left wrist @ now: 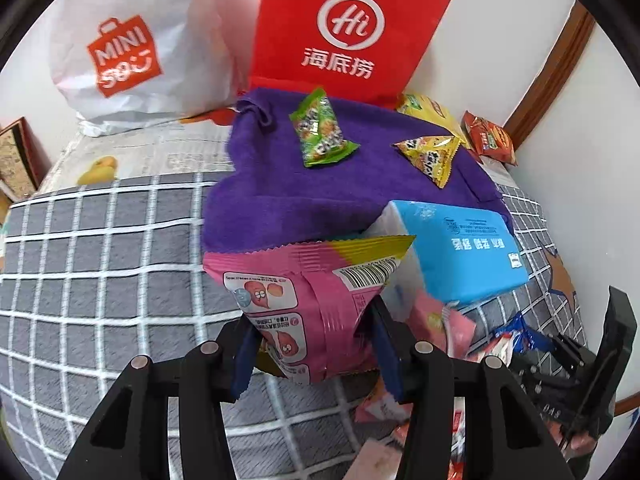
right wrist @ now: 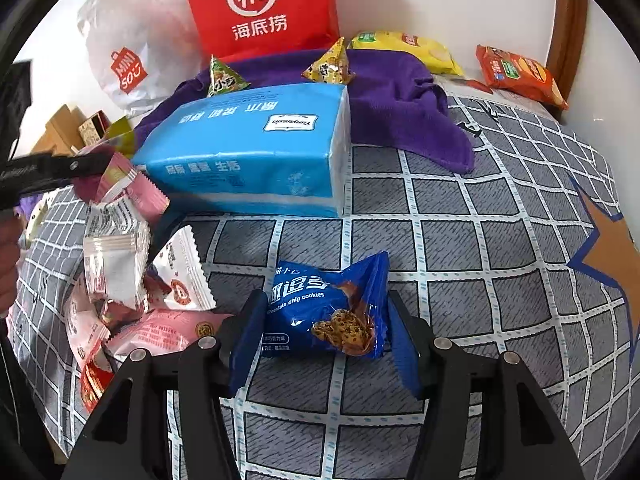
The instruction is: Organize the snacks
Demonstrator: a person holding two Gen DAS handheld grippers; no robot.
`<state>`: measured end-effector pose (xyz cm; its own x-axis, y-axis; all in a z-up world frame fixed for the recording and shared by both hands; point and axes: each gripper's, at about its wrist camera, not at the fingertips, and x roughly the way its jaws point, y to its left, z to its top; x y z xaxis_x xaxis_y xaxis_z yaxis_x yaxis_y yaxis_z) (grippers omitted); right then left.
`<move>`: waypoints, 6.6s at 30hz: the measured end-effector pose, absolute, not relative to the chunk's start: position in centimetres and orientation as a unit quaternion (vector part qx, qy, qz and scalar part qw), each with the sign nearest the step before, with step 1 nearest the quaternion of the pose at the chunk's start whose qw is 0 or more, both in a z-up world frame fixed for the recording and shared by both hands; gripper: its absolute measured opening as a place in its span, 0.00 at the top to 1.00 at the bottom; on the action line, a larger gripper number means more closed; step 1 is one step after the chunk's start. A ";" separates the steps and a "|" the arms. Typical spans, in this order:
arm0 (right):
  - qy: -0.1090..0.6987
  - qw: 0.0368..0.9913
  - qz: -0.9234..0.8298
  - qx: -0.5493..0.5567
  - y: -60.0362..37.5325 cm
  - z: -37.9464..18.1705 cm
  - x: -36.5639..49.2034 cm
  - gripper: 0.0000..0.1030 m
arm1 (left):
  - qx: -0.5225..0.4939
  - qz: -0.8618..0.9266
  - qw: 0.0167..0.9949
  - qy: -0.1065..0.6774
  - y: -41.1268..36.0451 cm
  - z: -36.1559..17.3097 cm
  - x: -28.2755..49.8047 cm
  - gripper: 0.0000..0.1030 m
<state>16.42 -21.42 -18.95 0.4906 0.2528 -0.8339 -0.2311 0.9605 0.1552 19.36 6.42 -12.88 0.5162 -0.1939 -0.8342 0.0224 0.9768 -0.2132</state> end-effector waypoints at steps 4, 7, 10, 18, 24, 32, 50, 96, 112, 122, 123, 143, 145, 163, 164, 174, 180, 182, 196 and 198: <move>0.481 0.867 0.130 0.004 -21.2 -19.0 16.6 0.44 | -0.090 -0.062 0.866 0.488 7.3 -11.9 17.8 0.53; 0.472 0.873 0.119 -0.017 -20.7 -19.1 16.3 0.44 | -0.074 -0.055 0.867 0.489 7.4 -11.3 16.3 0.53; 0.460 0.880 0.115 -0.022 -20.8 -19.3 15.9 0.45 | -0.071 -0.053 0.864 0.496 7.7 -11.9 15.3 0.53; 0.450 0.887 0.103 -0.020 -21.2 -19.3 15.8 0.44 | -0.090 -0.052 0.868 0.485 7.0 -14.5 16.3 0.49; 0.452 0.886 0.108 -0.012 -21.3 -19.4 16.0 0.40 | -0.083 -0.042 0.866 0.491 6.5 -16.2 16.9 0.39; 0.455 0.882 0.122 -0.020 -21.0 -19.6 16.2 0.26 | -0.084 -0.039 0.876 0.474 6.0 -17.5 16.7 0.37; 0.459 0.881 0.118 -0.015 -21.5 -19.0 15.8 0.49 | -0.092 -0.053 0.873 0.477 6.9 -14.7 14.7 0.47; 0.379 0.915 0.135 -0.011 -20.0 -4.7 23.5 0.49 | -0.046 -0.084 0.902 0.420 2.6 -1.9 22.5 0.47; 0.382 0.915 0.129 0.009 -20.3 -3.2 33.6 0.49 | -0.058 -0.048 0.901 0.427 4.6 -2.9 30.7 0.47; 0.445 0.881 0.159 -0.015 -18.9 -9.1 37.6 0.49 | -0.083 -0.051 0.875 0.474 6.5 -8.3 34.5 0.47; 0.450 0.878 0.162 -0.018 -18.8 -9.6 37.7 0.49 | -0.083 -0.052 0.872 0.479 6.5 -8.7 34.7 0.47; 0.507 0.844 0.165 -0.054 -17.9 -14.5 38.7 0.49 | -0.087 -0.054 0.851 0.516 6.0 -12.8 36.7 0.47; 0.509 0.844 0.164 -0.054 -17.9 -14.7 38.8 0.49 | -0.085 -0.052 0.848 0.520 5.8 -13.3 36.8 0.47; 0.496 0.849 0.170 -0.071 -17.3 -14.0 38.8 0.30 | -0.086 -0.058 0.838 0.535 5.2 -14.3 37.6 0.33; 0.494 0.850 0.168 -0.069 -17.5 -13.7 38.8 0.30 | -0.087 -0.061 0.841 0.531 5.4 -14.0 37.4 0.30; 0.468 0.871 0.143 -0.039 -18.5 -11.0 38.1 0.27 | -0.077 -0.040 0.865 0.494 6.3 -11.0 36.3 0.23; 0.454 0.883 0.119 -0.027 -18.6 -9.3 37.5 0.23 | -0.088 -0.039 0.875 0.475 7.1 -9.1 35.7 0.23; 0.441 0.890 0.116 -0.023 -18.8 -8.7 36.9 0.23 | -0.087 -0.038 0.878 0.468 7.1 -8.6 35.4 0.23; 0.411 0.907 0.083 -0.041 -19.4 -7.0 29.9 0.23 | -0.072 -0.079 0.905 0.411 5.4 -4.2 32.2 0.23; 0.409 0.908 0.078 -0.044 -19.4 -6.8 28.7 0.23 | -0.070 -0.083 0.907 0.407 5.1 -3.6 31.6 0.23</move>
